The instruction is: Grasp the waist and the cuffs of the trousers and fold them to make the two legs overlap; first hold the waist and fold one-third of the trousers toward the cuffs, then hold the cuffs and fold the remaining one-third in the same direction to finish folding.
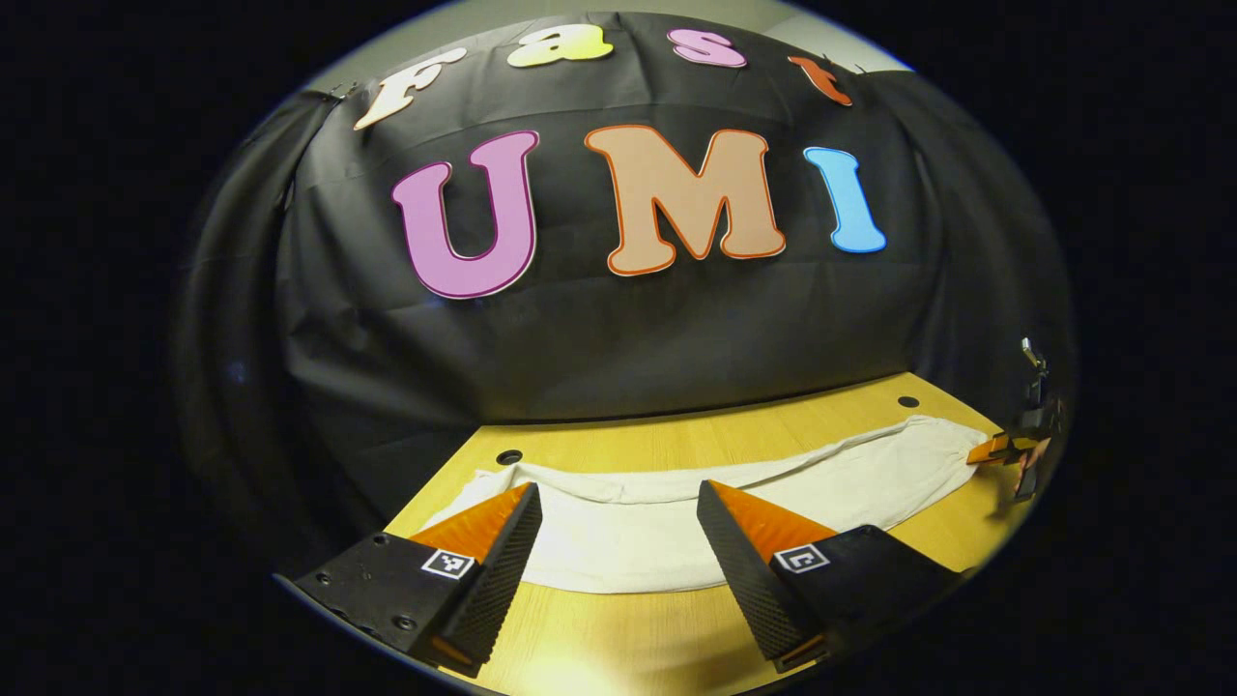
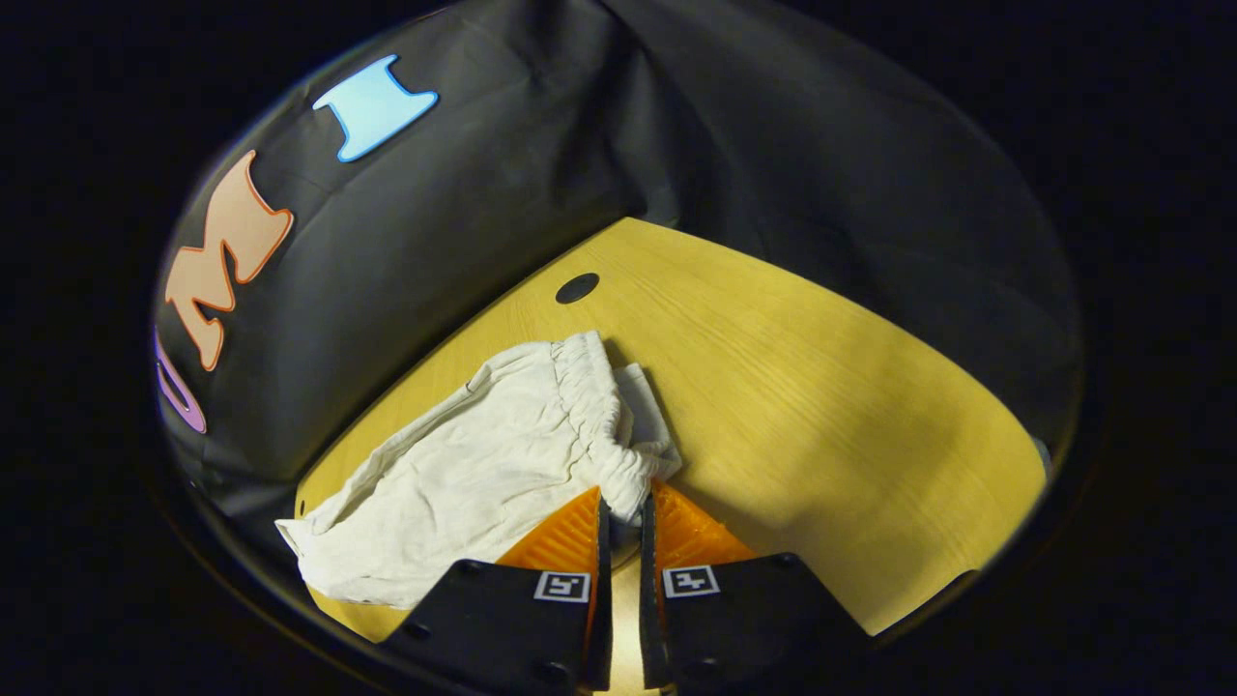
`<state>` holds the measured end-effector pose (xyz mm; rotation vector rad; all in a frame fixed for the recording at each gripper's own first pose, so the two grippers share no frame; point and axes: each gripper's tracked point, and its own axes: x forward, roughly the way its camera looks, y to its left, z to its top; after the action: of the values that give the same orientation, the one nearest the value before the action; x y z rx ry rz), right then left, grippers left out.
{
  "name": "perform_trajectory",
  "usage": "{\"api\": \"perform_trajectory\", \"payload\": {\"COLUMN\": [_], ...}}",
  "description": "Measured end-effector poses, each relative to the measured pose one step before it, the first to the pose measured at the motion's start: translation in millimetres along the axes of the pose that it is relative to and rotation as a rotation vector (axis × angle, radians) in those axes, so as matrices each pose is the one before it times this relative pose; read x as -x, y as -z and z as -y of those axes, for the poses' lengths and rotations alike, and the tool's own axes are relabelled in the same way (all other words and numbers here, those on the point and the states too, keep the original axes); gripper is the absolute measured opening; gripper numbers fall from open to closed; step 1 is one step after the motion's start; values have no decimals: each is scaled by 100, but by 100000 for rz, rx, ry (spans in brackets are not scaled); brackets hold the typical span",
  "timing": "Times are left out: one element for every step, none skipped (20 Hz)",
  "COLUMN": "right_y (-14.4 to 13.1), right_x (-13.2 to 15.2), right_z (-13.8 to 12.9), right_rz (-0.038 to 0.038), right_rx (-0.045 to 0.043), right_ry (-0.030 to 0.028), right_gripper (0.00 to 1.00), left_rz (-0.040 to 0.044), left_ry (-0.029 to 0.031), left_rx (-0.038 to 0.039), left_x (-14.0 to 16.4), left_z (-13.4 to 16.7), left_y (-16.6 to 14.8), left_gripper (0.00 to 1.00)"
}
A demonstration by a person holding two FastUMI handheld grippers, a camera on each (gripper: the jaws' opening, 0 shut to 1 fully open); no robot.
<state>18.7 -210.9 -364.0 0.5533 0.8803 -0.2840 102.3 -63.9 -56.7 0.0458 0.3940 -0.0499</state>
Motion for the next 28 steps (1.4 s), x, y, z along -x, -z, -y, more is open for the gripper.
{"api": "perform_trajectory", "payload": {"right_y": [-349, -864, -981, -1013, -508, -477, -463, -714, -366, -461, -410, -550, -364, -512, -516, -540, -151, -350, -233, -150, 62, -166, 27, -34, -48, -84, 116, 162], "right_x": [533, 552, 762, 658, 372, 409, 202, 521, 290, 479, 776, 625, 481, 387, 392, 468, 311, 503, 766, 435, 16, 118, 154, 144, 5, 60, -34, -104], "right_z": [321, 273, 209, -115, -93, -506, -711, -1064, -976, -1002, -1449, -1361, -1663, -1581, -1353, -1459, -1284, -1302, -1338, -1022, -1103, -1359, -1498, -1154, -1327, -1356, -1467, -1364], "right_rz": [241, 1325, 1841, 1955, 1739, 1466, 1459, 1905, 1694, 1239, 1592, 1609, 1612, 1404, 1150, 1386, 896, 907, 607, 301, 364, 287, 182, 105, 210, 320, 110, -100], "right_rx": [612, 700, 761, 687, 582, 1332, 1760, 1460, 973, 656, 1083, 1225, 765, 861, 1216, 1167, 1189, 1027, 771, 614, 688, 720, 1037, 995, 1020, 716, 814, 1098], "right_ry": [631, 931, 736, -546, -1006, -1215, -779, -1751, -1723, -2086, -1816, -1583, -2000, -1969, -1276, -1430, -1080, -1049, -1091, -863, -786, -1120, -907, -828, -749, -1052, -1135, -925], "right_gripper": [13, 19, 13, 13, 13, 13, 13, 13, 13, 13, 13, 13, 13, 13, 13, 13, 13, 13, 13, 13, 13, 13, 13, 13, 13, 13, 13, 13], "left_rz": [1223, 488, -293, -444, -61, 406, 509, 54, -426, -448, -98, -14, 18, 397, 225, 133, 390, 161, 183, 58, 31, -60, -108, -248, -196, -229, -125, -128], "left_ry": [279, 151, -201, 117, 80, -21, 262, 388, 160, 61, 374, 575, 374, 391, 458, 691, 454, 235, 114, 19, -47, -271, -40, -188, -132, 117, 150, 117], "left_rx": [24, -435, -469, 107, 731, 1137, 1479, 1233, 556, 107, 147, 137, 50, 28, 204, 317, 256, 249, 354, 557, 600, 673, 513, 520, 430, 428, 170, 204], "left_x": [119, 66, -108, 54, 122, 36, 114, 144, 62, 88, 10, -29, 17, 17, -73, -75, -34, -23, 38, 41, 88, 123, 55, 16, 73, 488, 182, 50], "left_z": [91, -136, -242, -211, -186, -216, -222, -199, -384, -399, -393, -392, -494, -475, -535, -462, -568, -743, -683, -764, -717, -834, -818, -713, -845, -975, -765, -1070], "left_y": [-505, 20, 39, 140, -87, 54, -28, 40, 281, 84, 4, 124, 3, -183, -6, 3, -208, 123, 25, 62, 301, 73, 194, 237, 129, 832, 198, 212], "left_gripper": [96, 96, 96, 96, 96, 96, 96, 96, 95, 96, 96, 96, 96, 96, 96, 96, 96, 96, 96, 96, 96, 96, 96, 96, 96, 96, 96, 96]}}
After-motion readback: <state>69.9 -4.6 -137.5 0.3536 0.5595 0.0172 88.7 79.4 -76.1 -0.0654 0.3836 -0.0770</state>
